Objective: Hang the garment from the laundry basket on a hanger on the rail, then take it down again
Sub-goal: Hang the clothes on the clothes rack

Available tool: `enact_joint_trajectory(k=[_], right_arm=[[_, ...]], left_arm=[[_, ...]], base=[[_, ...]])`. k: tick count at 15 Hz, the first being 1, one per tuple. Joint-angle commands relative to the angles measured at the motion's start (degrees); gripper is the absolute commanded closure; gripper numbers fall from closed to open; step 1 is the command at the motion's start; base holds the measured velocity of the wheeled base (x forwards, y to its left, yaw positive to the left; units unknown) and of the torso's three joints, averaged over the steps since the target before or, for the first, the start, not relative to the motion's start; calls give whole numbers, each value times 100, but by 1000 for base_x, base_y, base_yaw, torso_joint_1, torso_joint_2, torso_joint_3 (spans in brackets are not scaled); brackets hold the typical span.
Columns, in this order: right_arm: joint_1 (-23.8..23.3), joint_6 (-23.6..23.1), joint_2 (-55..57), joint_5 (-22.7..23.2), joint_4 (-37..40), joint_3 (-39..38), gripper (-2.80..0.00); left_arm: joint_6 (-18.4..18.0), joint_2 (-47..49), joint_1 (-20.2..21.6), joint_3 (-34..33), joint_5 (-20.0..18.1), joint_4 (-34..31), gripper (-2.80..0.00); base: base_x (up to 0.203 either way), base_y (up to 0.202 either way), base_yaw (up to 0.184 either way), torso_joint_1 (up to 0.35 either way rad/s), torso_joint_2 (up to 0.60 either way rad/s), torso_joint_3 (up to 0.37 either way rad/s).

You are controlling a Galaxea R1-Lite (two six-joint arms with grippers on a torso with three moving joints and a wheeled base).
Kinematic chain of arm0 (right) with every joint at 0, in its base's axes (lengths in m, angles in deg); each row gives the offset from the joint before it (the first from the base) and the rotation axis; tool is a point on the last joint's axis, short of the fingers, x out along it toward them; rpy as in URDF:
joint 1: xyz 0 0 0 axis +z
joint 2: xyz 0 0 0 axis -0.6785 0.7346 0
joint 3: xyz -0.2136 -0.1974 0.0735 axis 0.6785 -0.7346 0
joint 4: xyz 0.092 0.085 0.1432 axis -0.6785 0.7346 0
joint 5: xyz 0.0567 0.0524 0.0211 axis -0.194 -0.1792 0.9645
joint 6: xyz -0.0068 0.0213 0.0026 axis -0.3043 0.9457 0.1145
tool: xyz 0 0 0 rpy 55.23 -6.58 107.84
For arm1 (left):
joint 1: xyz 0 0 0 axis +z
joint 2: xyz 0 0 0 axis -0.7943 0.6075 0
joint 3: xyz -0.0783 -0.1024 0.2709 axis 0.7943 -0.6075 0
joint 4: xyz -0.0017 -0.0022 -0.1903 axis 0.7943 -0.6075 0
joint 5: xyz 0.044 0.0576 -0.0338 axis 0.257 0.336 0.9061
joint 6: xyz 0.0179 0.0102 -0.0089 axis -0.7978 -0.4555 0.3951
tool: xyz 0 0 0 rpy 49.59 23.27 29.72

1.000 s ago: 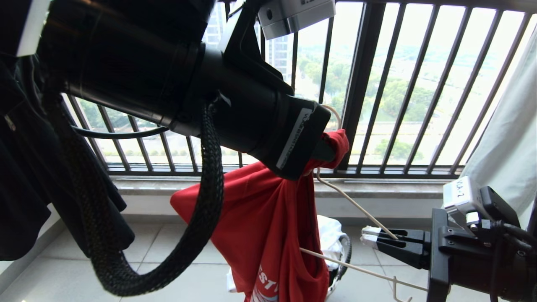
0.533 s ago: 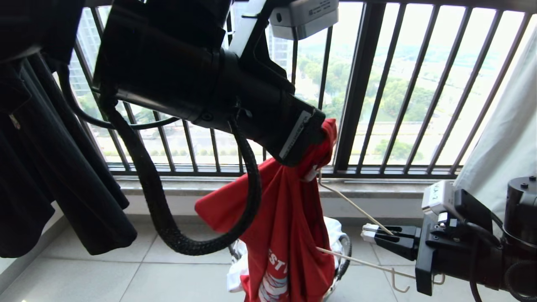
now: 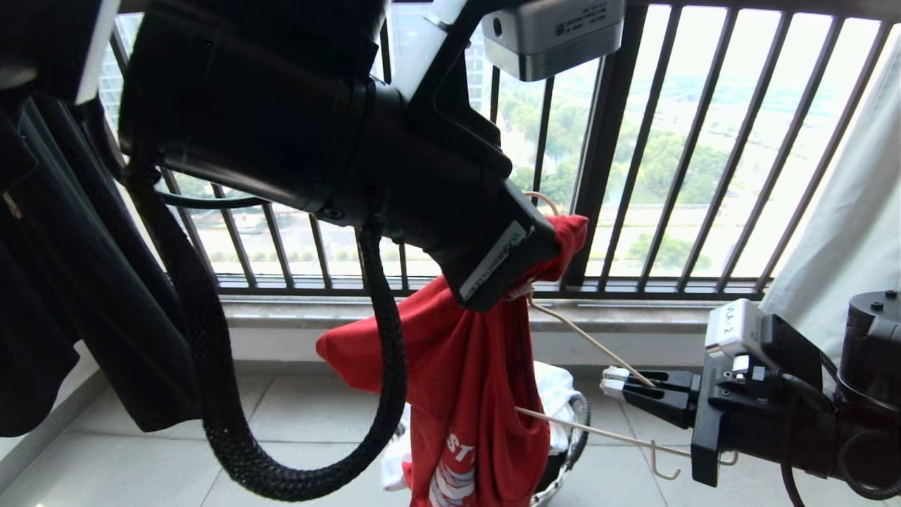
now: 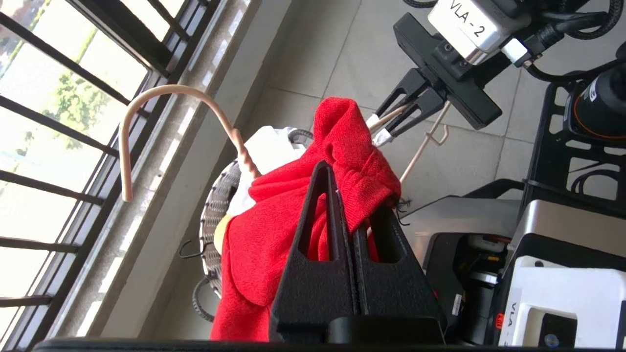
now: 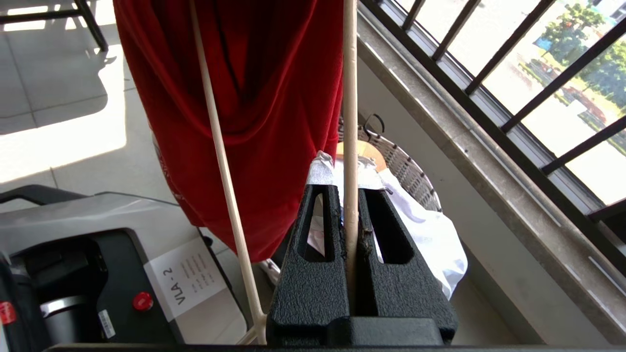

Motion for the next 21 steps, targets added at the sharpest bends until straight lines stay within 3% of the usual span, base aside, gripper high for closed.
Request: enact_joint_trajectory(k=[1,3,7,9,14,21], right_arm=[[-1,-15,-156,8,-25,-28,0],[-1,-371,-175,-62,-20,-129,0],[-8,-856,-137,-360,-22,-251,0],[-10,-1030,-192,-370,-25,-323,0],[-10,-925,-400,-369,-31,-304,0],[-10,-890,-409,-361,-31,-288,0]], left_arm=[[-79,-98,-245,-58,-21,-26,0],[-482,-89,-532,-199,51,-34,0],[-1224,-195,-634,-453,551,-399,0],[-1278,-219,-798,-409,825,-700,0],[-1277,-139,-1028,-162,1200,-712,0],[-1277,-177,-1028,-141,1222,-715,0]], base=[[0,0,0,0,0,0],[0,0,0,0,0,0],[0,0,0,0,0,0],[0,0,0,0,0,0],[0,0,0,0,0,0],[0,0,0,0,0,0]])
